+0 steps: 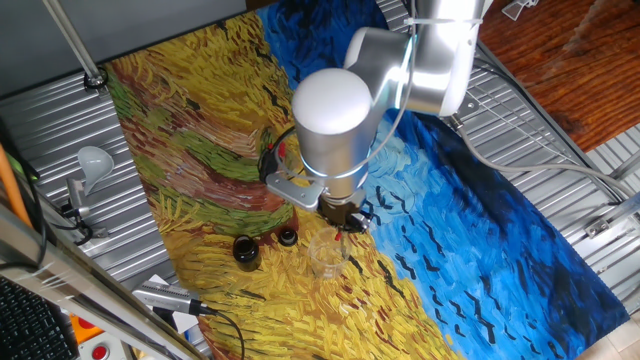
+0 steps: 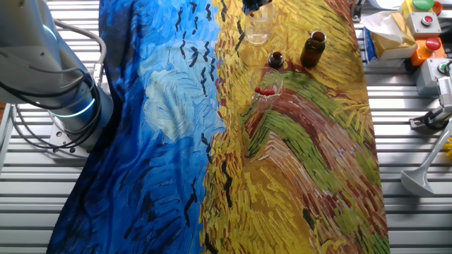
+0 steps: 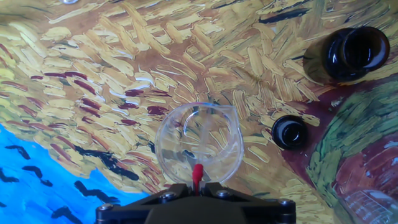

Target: Transfer liquid using a dropper

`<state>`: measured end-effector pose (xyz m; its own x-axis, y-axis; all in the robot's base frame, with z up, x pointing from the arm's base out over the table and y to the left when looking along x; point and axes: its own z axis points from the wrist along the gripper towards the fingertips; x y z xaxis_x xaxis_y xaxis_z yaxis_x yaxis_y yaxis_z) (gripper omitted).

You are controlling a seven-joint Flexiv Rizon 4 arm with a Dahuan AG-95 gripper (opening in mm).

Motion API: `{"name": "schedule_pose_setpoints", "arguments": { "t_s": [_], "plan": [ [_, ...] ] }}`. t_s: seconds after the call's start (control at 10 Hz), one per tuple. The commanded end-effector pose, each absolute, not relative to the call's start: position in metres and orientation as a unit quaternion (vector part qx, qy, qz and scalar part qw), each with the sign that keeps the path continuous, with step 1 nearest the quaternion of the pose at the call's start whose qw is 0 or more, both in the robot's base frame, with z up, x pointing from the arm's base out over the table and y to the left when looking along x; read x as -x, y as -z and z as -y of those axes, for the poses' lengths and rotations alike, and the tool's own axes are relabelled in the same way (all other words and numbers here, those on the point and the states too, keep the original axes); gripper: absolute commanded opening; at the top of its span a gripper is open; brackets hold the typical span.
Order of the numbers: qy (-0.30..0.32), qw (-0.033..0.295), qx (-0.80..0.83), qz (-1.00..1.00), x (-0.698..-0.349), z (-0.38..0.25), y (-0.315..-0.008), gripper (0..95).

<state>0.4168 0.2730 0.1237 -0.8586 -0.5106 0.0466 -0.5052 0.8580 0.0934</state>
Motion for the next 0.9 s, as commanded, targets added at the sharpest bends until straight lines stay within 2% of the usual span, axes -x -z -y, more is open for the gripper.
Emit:
{"name": "schedule_pose_setpoints", "arguments": {
  "t_s": [0.1,0.9],
  "plan": [
    [0.042,0.038,-0.263,0.963,-0.416,-0.275,-0.129,0.0],
    [0.065,0.037,-0.264,0.962,-0.422,-0.28,-0.146,0.0]
  ]
}}
